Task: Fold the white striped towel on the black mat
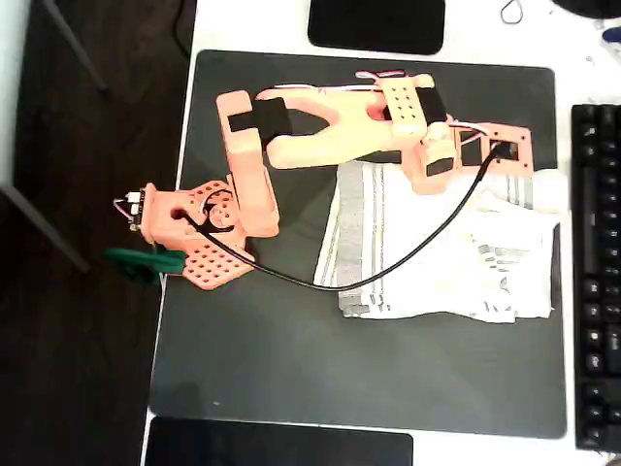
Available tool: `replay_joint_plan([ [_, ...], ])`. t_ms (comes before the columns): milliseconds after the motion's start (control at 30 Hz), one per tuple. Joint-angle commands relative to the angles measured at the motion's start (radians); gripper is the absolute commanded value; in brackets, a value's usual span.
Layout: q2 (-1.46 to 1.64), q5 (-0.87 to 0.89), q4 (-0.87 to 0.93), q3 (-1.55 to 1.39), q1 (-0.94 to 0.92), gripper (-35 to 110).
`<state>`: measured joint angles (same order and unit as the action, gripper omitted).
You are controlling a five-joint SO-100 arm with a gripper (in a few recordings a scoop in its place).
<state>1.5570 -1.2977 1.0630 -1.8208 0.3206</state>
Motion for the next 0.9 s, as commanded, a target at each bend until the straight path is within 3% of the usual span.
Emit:
replay_joint_plan([
  [0,0.078,0.009,0.031,0.029,-0.028,15],
  [400,0.060,0.127,-0.147,0.043,-0.173,14],
  [867,-0.104,0.123,-0.175,0.109,-0.219,5],
])
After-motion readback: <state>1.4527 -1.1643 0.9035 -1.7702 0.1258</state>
